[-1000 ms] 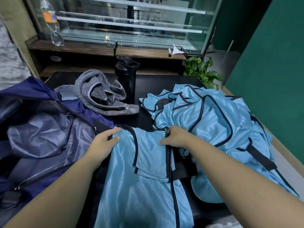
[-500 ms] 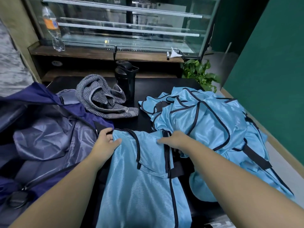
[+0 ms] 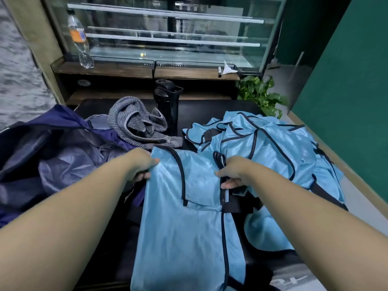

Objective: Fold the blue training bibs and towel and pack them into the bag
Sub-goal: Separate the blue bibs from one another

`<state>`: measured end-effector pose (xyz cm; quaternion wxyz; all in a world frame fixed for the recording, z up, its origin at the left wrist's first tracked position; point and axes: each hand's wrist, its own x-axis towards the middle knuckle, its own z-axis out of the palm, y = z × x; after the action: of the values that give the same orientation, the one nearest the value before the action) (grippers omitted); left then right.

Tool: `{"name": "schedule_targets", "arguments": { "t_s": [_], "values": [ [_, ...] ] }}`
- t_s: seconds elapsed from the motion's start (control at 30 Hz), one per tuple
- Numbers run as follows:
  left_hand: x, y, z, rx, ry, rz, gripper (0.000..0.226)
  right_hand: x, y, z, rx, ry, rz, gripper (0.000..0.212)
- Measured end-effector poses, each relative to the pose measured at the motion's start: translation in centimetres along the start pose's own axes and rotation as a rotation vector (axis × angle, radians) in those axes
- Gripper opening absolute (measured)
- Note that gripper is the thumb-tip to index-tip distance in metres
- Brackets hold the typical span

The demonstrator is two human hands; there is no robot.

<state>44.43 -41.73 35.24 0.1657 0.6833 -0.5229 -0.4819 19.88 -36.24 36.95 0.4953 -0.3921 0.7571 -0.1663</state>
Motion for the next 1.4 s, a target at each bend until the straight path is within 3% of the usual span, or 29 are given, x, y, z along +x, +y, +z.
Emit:
{"name": "schedule_targets", "arguments": {
  "t_s": [0.13,0.27,0.4,0.43,0.5,0.6,0.77,0.93,1.03,1.13,1.27,1.3,1.4],
  "values": [
    [-1.3,2.0,-1.1,-0.270,0.035,0.069,0.013,-0.3,-1.1,-0.5,0.076,0.104,-0.238,0.015],
    [-2.0,1.4,-2.0,-0.279,0.192,0.362,0.020,-0.9,-0.8,0.0,-0.018,0.285,-0.528,0.015],
    [-3.9,-2.0,-2.2,-0.222,0.190,0.586,0.003,-1.8,1.5,0.4,-0.168,0.381,-0.718,0.015],
    [-4.5,-3.1,-2.0,-0.195,0.193,0.625,0.013,-2.0,2.3,0.4,-0.214,0.376,-0.760,0.014],
    [-5.9,-5.2,-1.7,-0.117,0.125,0.684,0.035,-2.5,4.2,0.5,-0.295,0.336,-0.849,0.015],
    [-7.3,-8.5,-1.3,0.142,0.024,0.769,0.046,-2.8,7.0,0.7,-0.438,0.241,-0.970,0.032],
    [-8.2,-11.1,-0.9,0.607,-0.035,0.898,0.012,-3.8,9.9,1.3,-0.679,0.121,-0.961,0.043],
    [-7.2,-12.0,-0.8,0.929,0.064,1.113,0.013,-4.4,10.5,1.7,-0.801,0.083,-0.979,0.045],
    [-6.6,-12.9,-0.8,1.041,0.131,1.130,0.022,-4.2,11.0,2.0,-0.909,0.115,-1.085,0.040],
    [-6.7,-13.3,-1.0,1.080,0.074,1.018,0.039,-3.6,11.3,2.0,-0.994,0.127,-1.149,0.027],
    [-7.2,-13.5,-1.1,1.028,0.030,0.963,0.007,-3.2,11.2,1.7,-1.019,0.119,-1.177,0.017],
    [-7.4,-13.5,-1.1,1.028,0.014,0.943,0.010,-3.3,11.0,1.7,-1.042,0.106,-1.155,0.016],
    [-7.7,-12.8,-0.7,1.050,-0.042,0.898,0.030,-3.7,9.9,1.9,-1.076,0.046,-1.021,0.035]
  ]
}}
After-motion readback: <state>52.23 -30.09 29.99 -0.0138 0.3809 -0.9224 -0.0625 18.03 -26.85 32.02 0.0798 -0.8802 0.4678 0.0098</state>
